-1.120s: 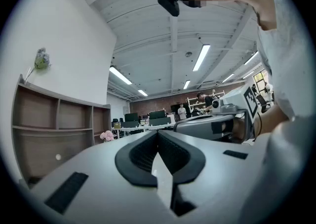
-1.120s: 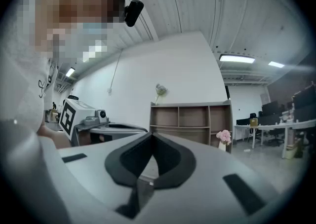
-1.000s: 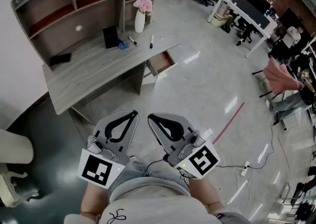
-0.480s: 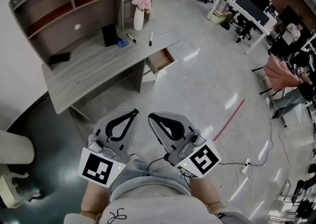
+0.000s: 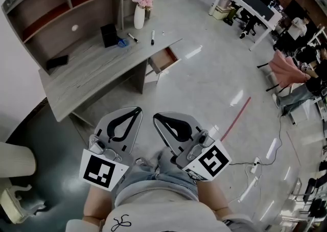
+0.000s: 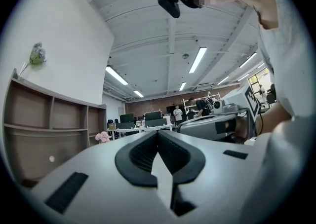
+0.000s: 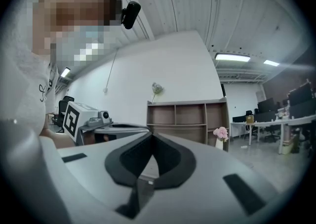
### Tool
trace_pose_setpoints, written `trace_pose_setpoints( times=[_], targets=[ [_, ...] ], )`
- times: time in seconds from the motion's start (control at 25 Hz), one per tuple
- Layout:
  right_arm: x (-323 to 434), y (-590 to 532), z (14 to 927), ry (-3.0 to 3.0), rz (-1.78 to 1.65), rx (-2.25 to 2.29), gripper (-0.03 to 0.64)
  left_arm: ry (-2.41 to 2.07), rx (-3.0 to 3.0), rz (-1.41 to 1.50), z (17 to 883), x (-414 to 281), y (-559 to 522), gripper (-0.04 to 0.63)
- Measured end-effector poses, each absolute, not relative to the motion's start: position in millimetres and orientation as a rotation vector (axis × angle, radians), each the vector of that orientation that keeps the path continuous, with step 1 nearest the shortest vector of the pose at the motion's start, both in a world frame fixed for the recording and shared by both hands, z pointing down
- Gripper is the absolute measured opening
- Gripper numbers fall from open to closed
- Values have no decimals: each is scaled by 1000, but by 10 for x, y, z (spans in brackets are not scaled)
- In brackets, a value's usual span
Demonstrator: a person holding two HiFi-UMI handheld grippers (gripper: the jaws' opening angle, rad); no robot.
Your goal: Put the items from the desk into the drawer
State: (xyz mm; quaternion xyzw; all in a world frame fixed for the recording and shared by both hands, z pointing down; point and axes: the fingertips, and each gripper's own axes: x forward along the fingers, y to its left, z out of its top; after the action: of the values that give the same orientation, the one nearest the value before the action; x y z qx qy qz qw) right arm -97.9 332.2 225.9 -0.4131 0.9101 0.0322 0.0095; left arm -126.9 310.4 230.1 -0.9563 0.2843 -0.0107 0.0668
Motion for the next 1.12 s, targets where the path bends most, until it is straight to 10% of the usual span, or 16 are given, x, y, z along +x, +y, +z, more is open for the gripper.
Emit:
trace_pose_setpoints(
  times=[1.12],
  targets=[
    [53, 1089, 2233, 2927, 45, -1042, 9, 1116, -2841, -74, 2255, -255, 958, 10]
  ],
)
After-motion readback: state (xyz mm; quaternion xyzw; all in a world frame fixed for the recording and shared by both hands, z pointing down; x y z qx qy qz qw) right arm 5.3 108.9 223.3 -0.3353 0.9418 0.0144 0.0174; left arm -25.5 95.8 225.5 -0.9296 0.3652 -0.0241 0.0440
